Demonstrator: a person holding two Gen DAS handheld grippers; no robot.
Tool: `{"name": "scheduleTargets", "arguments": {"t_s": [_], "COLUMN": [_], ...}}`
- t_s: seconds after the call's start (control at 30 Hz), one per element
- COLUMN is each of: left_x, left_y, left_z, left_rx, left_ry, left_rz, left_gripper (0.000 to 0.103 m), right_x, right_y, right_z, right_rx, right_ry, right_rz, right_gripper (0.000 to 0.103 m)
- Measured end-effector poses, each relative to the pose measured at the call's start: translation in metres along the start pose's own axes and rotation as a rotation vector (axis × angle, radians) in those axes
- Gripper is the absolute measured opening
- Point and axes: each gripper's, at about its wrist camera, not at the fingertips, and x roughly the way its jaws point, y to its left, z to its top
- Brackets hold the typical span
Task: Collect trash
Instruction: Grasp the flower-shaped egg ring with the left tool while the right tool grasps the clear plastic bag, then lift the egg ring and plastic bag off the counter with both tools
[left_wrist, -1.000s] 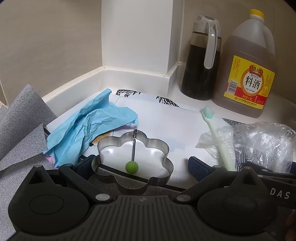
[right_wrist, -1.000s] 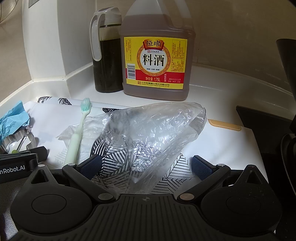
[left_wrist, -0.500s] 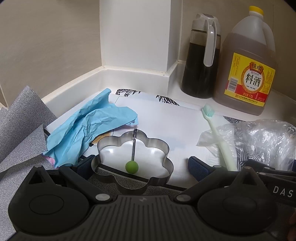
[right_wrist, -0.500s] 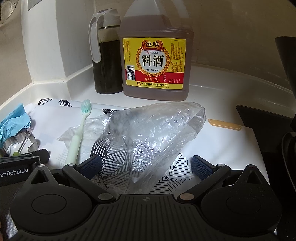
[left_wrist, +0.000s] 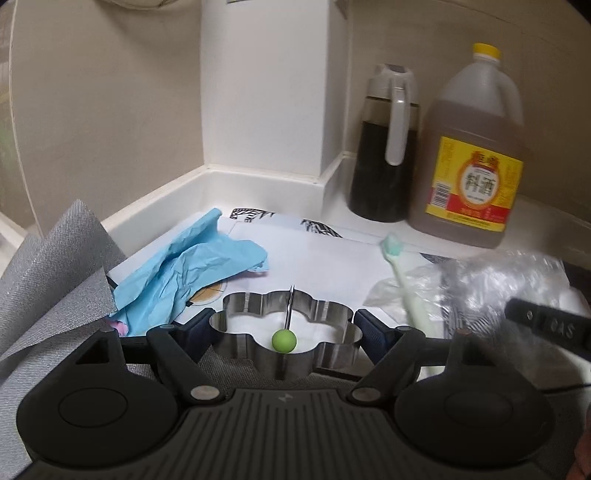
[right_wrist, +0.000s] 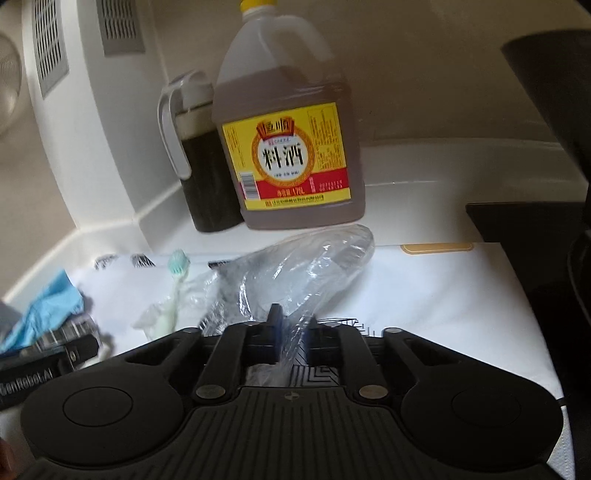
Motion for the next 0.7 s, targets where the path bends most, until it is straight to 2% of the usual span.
{"name": "scheduleTargets", "arguments": {"t_s": [0.1,0.2,0.4,0.6,0.7], "left_x": [-0.009,-0.016,-0.035,-0.068,-0.091], "left_y": [-0.002,-0.004,-0.004,0.002,0.005], "left_z": [-0.001,-0.004,-0.001,0.001,-0.002], "left_rx": [0.024,0.043,0.023,-0.001,0.007], "left_ry": [-0.013,-0.027,-0.052,-0.077,-0.094], "left_rz": [-0.002,0.001,-0.007,-0.022,-0.014], "left_gripper": [0.085,0.085,0.085,0.085,0.085], "right_x": [-0.008,-0.02,-0.038,-0.06,-0.073], "right_y": [0.002,0.003,0.002,0.004,0.004], "right_z": [0.001,0.002,0.004,0.003,0.001], "right_rx": [-0.006,-0.03,-0.064,-0.084,-0.092], "right_ry": [-0.062,-0.167,-0.35,-0.525,-0.604], "right_rz": [-0.017,-0.055,-0.122,-0.126,-0.097], "right_gripper": [0.007,0.007,0.007,0.007,0.007]}}
